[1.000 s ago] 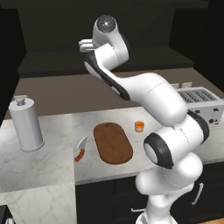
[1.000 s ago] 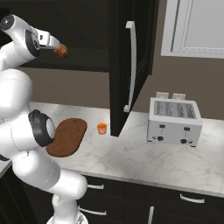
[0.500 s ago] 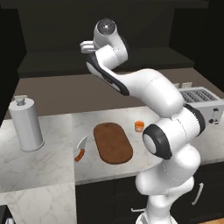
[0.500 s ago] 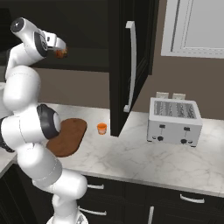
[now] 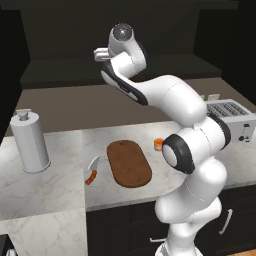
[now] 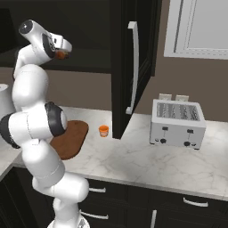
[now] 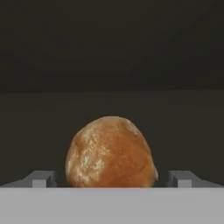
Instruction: Pick the bread, place it on the cutting board, pick the jam, place it on the counter, and close the cabinet.
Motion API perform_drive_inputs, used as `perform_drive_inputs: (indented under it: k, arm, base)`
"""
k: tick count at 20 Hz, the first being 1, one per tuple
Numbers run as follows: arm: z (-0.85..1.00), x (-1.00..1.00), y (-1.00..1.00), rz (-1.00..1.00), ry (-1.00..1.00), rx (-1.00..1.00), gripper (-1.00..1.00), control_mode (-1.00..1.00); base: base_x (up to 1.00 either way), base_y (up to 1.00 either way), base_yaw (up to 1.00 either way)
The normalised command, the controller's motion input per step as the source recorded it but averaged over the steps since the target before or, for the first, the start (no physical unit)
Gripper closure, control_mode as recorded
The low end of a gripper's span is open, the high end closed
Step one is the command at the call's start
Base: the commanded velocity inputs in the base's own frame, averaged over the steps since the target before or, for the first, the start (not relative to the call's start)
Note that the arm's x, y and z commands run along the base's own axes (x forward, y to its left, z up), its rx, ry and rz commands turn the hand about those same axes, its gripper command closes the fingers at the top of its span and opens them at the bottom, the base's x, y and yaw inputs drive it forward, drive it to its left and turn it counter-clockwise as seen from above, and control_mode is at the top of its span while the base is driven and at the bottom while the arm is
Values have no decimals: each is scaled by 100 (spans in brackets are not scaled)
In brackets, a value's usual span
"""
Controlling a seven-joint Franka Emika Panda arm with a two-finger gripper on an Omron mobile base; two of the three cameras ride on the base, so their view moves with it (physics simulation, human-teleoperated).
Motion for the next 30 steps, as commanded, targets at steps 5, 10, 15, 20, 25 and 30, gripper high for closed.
perform_drive_inputs:
  k: [5, 10, 15, 20, 25, 30]
  arm:
    - [-17, 21, 0, 0, 3, 0, -100, -100]
    - [-14, 30, 0, 0, 0, 0, -100, -100]
    - [-15, 27, 0, 0, 0, 0, -100, -100]
    - [-24, 7, 0, 0, 2, 0, 100, -100]
    - [-3, 0, 0, 0, 0, 0, 100, -100]
    - [0, -17, -3, 0, 0, 0, 100, -100]
  base:
    - [0, 0, 0]
    - [0, 0, 0]
    - [0, 0, 0]
    - [0, 0, 0]
    - [0, 0, 0]
    - [0, 0, 0]
